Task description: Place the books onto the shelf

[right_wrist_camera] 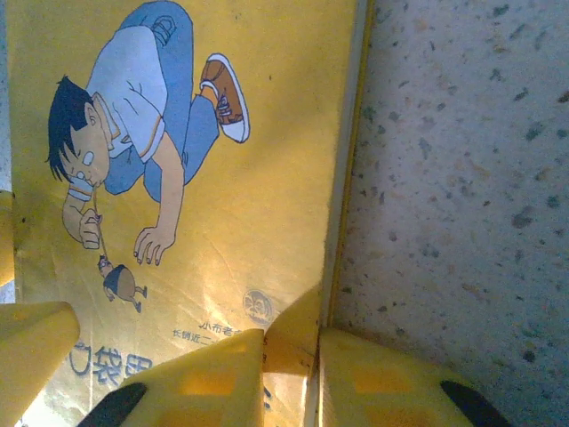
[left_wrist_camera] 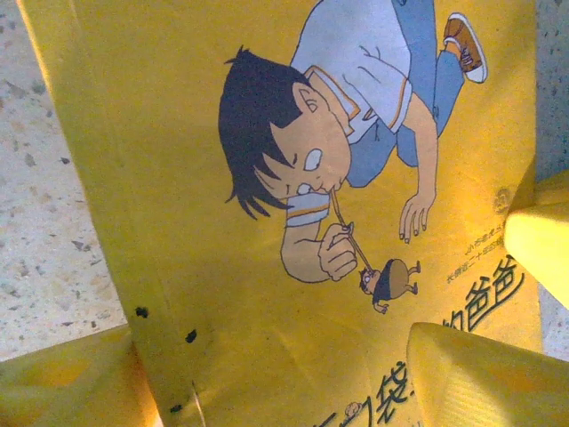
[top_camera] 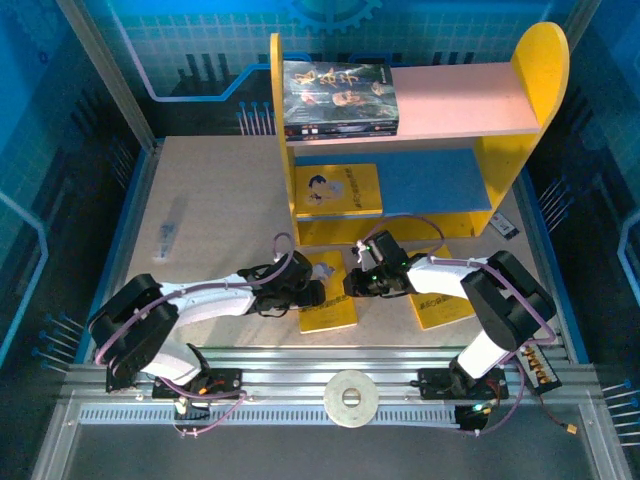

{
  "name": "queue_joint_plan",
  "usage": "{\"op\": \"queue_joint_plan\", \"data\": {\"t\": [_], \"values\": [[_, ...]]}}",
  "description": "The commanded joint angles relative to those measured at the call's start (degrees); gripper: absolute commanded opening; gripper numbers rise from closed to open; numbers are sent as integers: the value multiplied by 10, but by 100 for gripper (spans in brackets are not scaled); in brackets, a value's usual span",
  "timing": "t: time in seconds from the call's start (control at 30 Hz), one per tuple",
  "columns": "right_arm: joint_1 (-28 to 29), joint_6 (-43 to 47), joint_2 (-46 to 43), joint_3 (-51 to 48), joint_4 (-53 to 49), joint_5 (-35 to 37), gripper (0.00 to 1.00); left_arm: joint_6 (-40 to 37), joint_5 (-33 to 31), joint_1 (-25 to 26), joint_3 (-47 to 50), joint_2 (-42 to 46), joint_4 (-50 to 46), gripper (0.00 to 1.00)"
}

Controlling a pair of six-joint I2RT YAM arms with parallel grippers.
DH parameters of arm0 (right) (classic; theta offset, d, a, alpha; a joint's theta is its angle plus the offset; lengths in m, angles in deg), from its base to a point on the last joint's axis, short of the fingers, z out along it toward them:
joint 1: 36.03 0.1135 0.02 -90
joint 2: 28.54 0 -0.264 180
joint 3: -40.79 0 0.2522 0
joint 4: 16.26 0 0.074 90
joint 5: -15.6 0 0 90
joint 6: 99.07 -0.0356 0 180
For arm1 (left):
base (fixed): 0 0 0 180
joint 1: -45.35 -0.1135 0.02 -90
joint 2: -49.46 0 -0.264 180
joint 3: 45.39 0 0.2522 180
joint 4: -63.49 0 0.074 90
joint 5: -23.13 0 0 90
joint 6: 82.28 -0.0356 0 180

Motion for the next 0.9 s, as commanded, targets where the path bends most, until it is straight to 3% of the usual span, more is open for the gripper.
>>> {"op": "queue_joint_plan", "data": {"t": [0.0, 0.1, 0.57, 0.87], "values": [[38, -7, 36, -24, 50, -62, 21, -19, 63, 11, -4, 29, 135, 69], [34, -39, 38, -40, 116, -105, 22, -16, 62, 9, 15, 30, 164, 67], [46, 6, 29, -5, 6, -25, 22, -32, 48, 9, 20, 75, 153, 61], [51, 12, 30, 3, 11, -37, 23, -29, 45, 8, 15, 87, 153, 56]]}}
